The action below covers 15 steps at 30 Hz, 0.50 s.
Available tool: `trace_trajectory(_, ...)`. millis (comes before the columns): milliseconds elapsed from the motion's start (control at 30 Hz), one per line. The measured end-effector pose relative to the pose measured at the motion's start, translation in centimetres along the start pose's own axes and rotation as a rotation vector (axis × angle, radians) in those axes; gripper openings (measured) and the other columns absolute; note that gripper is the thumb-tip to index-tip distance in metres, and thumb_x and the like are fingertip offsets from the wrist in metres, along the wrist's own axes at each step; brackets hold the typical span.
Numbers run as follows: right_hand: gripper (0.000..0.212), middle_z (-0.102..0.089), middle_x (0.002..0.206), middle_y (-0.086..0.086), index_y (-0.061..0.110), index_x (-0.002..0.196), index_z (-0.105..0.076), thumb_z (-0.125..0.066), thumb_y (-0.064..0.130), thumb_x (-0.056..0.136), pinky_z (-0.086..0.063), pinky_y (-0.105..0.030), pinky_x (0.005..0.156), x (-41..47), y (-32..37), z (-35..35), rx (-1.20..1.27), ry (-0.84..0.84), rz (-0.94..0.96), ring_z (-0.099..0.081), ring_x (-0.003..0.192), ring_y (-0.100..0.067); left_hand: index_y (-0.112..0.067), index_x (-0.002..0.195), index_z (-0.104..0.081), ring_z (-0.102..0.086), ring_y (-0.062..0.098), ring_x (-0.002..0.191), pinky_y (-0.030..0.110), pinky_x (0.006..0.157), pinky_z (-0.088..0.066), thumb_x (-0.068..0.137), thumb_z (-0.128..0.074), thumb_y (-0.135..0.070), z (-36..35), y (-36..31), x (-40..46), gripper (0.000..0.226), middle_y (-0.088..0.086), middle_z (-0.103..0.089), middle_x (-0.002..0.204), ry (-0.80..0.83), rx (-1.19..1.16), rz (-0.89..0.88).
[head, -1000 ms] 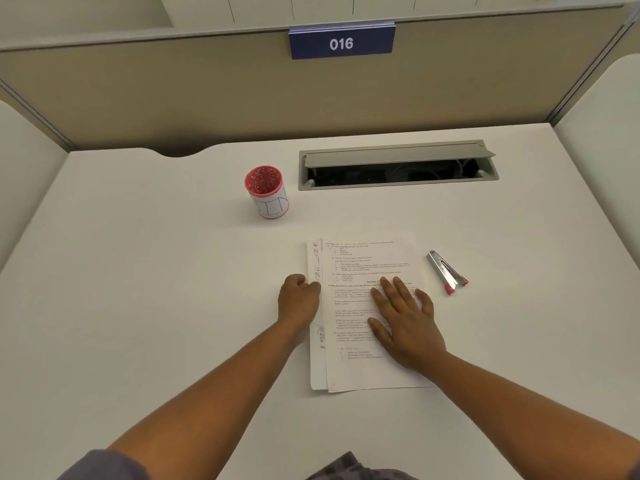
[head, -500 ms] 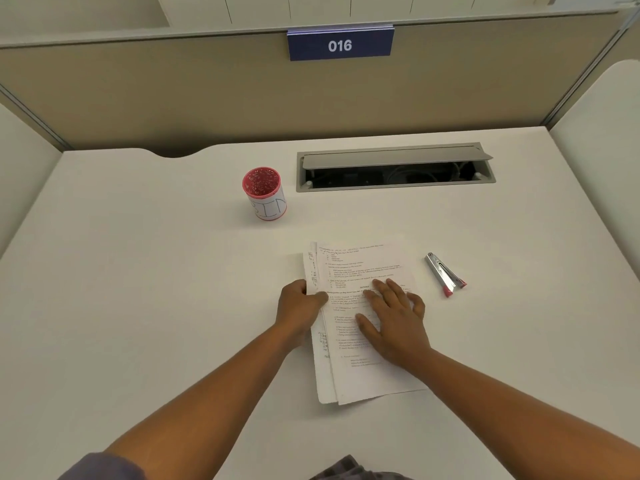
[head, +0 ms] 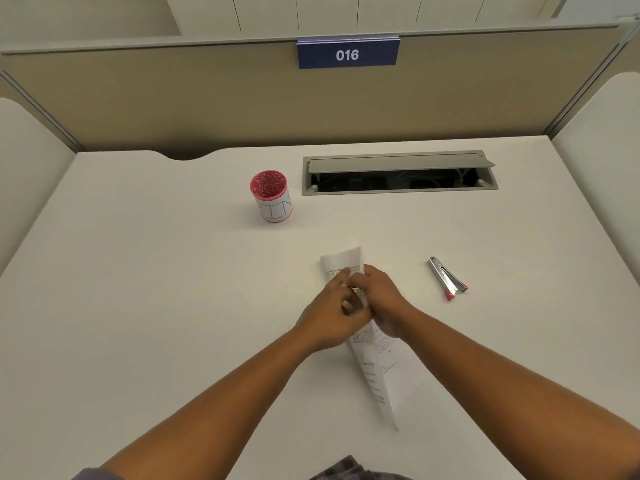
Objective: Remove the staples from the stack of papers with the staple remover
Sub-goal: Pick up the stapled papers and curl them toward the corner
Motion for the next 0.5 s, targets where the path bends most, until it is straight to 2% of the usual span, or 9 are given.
trace_trajectory(67, 0.027, -0.074, 0.092, -0.013, 0.01, 0.11, -0.066, -0.052, 0.001, 0.089, -0.056, -0.033, 0.062, -0.1, -0.4, 0.8, -0.021, -0.022, -0.03, -0.071, 0.076, -0.026, -0.025, 0.083, -0.071, -0.068, 0.007, 0.101, 0.031, 0.089, -0.055, 0.09, -0.07, -0.042, 0.7, 0.1, 0.1, 0.018, -0.022, -0.039, 0.154, 0.006, -0.094, 0.01)
trace_trajectory(133, 0.034, -0.075, 0.093, -0.017, 0.009, 0.111, -0.066, -0.051, -0.006, 0.084, -0.06, -0.042, 0.066, -0.1, -0.9, 1.3, -0.006, -0.014, -0.059, -0.071, 0.076, -0.032, -0.016, 0.097, -0.073, -0.066, 0.012, 0.1, 0.033, 0.09, -0.053, 0.093, -0.07, -0.023, 2.5, 0.4, 0.4, 0.009, -0.007, -0.052, 0.149, -0.097, -0.128, -0.015)
trace_trajectory(167, 0.037, -0.075, 0.098, -0.02, 0.008, 0.113, -0.066, -0.052, -0.007, 0.082, -0.062, -0.048, 0.071, -0.1, -1.3, 1.5, -0.002, -0.003, -0.074, -0.072, 0.082, -0.037, -0.014, 0.107, -0.072, -0.064, 0.017, 0.109, 0.037, 0.096, -0.052, 0.092, -0.069, -0.017, 3.7, 0.6, 0.5, 0.016, 0.0, -0.055, 0.146, -0.178, -0.105, -0.038)
trace_trajectory(233, 0.038, -0.075, 0.105, -0.023, 0.006, 0.116, -0.065, -0.056, -0.007, 0.082, -0.06, -0.055, 0.08, -0.2, -1.8, 1.7, 0.004, 0.028, -0.105, -0.072, 0.095, -0.046, -0.017, 0.133, -0.062, -0.045, 0.025, 0.138, 0.045, 0.114, -0.041, 0.089, -0.065, -0.011, 5.4, 1.1, 1.0, 0.044, 0.004, -0.046, 0.155, -0.245, 0.021, -0.055)
trace_trajectory(300, 0.039, -0.074, 0.11, -0.023, 0.006, 0.119, -0.064, -0.057, -0.006, 0.082, -0.057, -0.061, 0.088, -0.3, -2.2, 1.6, 0.01, 0.073, -0.128, -0.069, 0.103, -0.049, -0.02, 0.155, -0.04, -0.02, 0.025, 0.154, 0.045, 0.125, -0.023, 0.091, -0.064, -0.013, 6.1, 1.8, 1.8, 0.068, 0.004, -0.028, 0.167, -0.167, 0.168, -0.003)
trace_trajectory(367, 0.043, -0.072, 0.115, -0.023, 0.006, 0.122, -0.064, -0.058, -0.006, 0.082, -0.053, -0.065, 0.093, -0.4, -2.4, 1.4, 0.016, 0.128, -0.144, -0.067, 0.108, -0.049, -0.023, 0.162, -0.023, -0.012, 0.025, 0.158, 0.044, 0.127, -0.012, 0.095, -0.065, -0.024, 6.4, 2.2, 2.3, 0.079, 0.001, -0.025, 0.169, -0.034, 0.328, 0.048)
trace_trajectory(433, 0.043, -0.072, 0.117, -0.023, 0.006, 0.124, -0.063, -0.057, -0.006, 0.084, -0.056, -0.06, 0.091, -0.5, -2.3, 1.5, 0.0, 0.168, -0.154, -0.067, 0.108, -0.048, -0.028, 0.16, -0.028, -0.027, 0.023, 0.154, 0.044, 0.127, -0.008, 0.095, -0.067, -0.034, 6.7, 2.4, 2.5, 0.076, -0.002, -0.043, 0.161, 0.048, 0.401, 0.073)
trace_trajectory(500, 0.041, -0.073, 0.116, -0.02, 0.007, 0.125, -0.063, -0.057, -0.006, 0.086, -0.06, -0.051, 0.084, -0.9, -2.0, 1.6, -0.022, 0.208, -0.157, -0.07, 0.103, -0.042, -0.035, 0.144, -0.05, -0.049, 0.019, 0.136, 0.047, 0.126, -0.012, 0.091, -0.071, -0.039, 7.2, 2.7, 2.7, 0.057, -0.007, -0.062, 0.141, 0.087, 0.378, 0.085)
Point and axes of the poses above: each hand's wrist, its own x-axis towards the middle knuckle, its own z-axis out of the back of the hand, y = z × x, the point moved 8 cm from there along x, towards the middle knuckle
